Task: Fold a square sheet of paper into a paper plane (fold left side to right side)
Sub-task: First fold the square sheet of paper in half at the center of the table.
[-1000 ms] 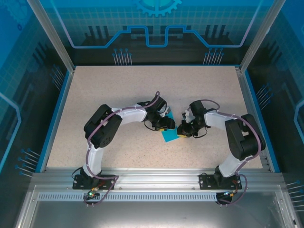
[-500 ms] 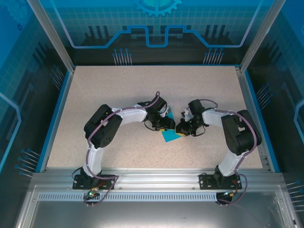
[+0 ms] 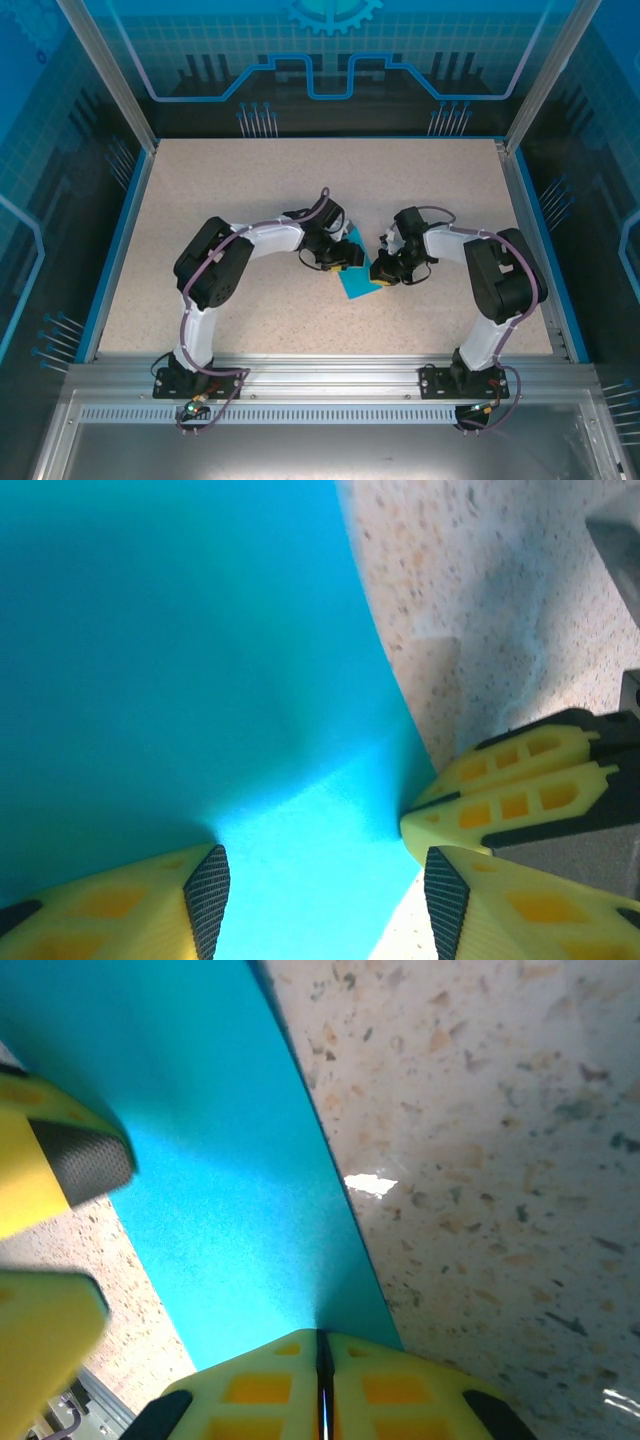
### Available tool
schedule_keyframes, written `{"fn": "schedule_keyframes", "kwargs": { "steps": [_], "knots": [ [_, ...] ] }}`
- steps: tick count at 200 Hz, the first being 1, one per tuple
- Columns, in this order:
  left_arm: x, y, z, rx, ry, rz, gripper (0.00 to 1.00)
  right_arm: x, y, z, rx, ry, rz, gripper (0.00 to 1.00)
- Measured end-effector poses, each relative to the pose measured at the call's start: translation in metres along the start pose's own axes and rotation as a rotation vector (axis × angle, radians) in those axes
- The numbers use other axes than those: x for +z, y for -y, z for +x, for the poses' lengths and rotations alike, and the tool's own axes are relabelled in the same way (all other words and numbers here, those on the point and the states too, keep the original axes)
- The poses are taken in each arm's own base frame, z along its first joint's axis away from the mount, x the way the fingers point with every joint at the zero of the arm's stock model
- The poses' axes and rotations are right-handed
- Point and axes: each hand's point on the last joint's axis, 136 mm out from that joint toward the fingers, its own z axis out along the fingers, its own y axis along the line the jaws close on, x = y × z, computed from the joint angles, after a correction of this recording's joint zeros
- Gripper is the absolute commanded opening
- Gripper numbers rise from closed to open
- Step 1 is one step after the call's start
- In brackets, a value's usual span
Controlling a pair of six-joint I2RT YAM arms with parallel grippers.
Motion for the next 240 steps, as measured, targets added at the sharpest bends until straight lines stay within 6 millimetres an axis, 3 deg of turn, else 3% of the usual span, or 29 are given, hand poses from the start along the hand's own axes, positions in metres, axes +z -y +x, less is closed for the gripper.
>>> {"fn": "schedule_keyframes", "kwargs": {
  "steps": [111,136,188,240],
  "knots": [
    [-0.029,-0.033,-0.060,-0.061,0.123,-0.009,0.61,0.000,0.000,0.000,-0.007,-0.006,0.010,0.10],
    [-0.030,-0.045,-0.065,-0.083,0.125,-0.013,0.61,0.000,0.000,0.000,-0.007,-0.006,0.010,0.10],
    [-0.033,-0.047,-0.068,-0.089,0.128,0.010,0.61,0.000,0.000,0.000,-0.007,-0.006,0.010,0.09],
    [-0.056,-0.068,-0.084,-0.094,0.185,-0.019,0.61,0.000,0.000,0.001,-0.008,-0.006,0.010,0.10]
  ]
}}
